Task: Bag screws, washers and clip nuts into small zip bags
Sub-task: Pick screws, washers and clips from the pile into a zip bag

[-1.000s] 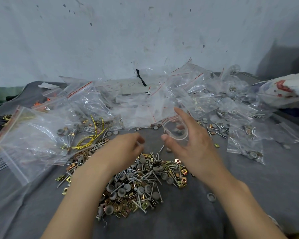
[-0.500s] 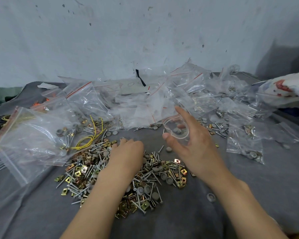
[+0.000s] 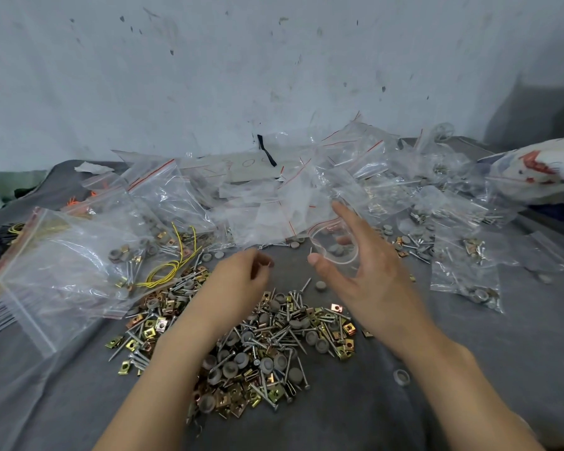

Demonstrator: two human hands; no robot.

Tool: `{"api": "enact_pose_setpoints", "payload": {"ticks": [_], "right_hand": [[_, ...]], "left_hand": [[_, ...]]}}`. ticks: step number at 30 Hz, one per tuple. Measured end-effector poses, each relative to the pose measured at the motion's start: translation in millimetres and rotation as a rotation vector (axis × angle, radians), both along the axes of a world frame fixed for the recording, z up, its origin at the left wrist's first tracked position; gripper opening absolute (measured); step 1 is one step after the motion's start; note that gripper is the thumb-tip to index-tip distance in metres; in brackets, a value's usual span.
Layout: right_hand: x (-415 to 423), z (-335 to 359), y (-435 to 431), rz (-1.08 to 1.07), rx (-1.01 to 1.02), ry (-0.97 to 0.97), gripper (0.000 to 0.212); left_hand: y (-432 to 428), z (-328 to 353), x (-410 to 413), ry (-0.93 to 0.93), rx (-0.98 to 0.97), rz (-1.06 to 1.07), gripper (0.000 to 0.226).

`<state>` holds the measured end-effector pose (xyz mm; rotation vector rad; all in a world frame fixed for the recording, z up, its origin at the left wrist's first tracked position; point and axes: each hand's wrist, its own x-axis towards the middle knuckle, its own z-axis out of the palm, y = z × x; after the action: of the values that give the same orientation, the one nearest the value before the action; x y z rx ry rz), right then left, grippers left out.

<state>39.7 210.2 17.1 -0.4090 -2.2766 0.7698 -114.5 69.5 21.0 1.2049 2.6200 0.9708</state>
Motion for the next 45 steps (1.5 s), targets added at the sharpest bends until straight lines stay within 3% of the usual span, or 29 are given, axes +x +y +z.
{"api": "enact_pose_setpoints", "payload": {"ticks": [4,7,15,20,23,28,32,40,45], "right_hand": [[-1.2,-2.4,0.2,-0.009,0.012,-0.011,0.072],[-2.1,-3.1,0.2,-0.012,0.012,-0.025,0.073],[-7.1,-4.7,-0.5,-0.023,0.053,-0.023,0.07],[-8.6,-5.0,-1.0,-0.038,0.066,-0.015,0.07],[-8.2,-5.1,-1.1,-0.034,0.058,-0.021,0.071],[-11.0,-2.6,-3.6,-0.022,0.053,-0.035,0.074],[-10.4,-0.8,-4.7,0.0,0.037,-0.025,0.078],[-5.7,-1.4,-3.7,-0.017,0.028,-0.032,0.076],[-3.9,-1.4,0.7,-0.032,0.015,-0.014,0.073]], "left_hand": [[-1.4,14.3,3.4,-0.416,0.41,0.019,0.007],[0.0,19.6,4.6,-0.653,0.567,0.025,0.012],[0.4,28.8,9.1,-1.055,0.736,-0.025,0.012],[0.1,35.8,10.1,-1.151,0.759,-0.043,0.012],[2.2,40.5,17.4,-1.085,0.765,-0.042,0.014],[7.8,48.0,37.3,-0.474,0.658,-0.097,0.013],[12.4,49.6,51.8,-0.165,0.516,-0.226,0.012],[5.1,52.7,47.2,-0.105,0.533,-0.172,0.016],[2.3,35.9,32.8,0.029,0.268,-0.08,0.027]]}}
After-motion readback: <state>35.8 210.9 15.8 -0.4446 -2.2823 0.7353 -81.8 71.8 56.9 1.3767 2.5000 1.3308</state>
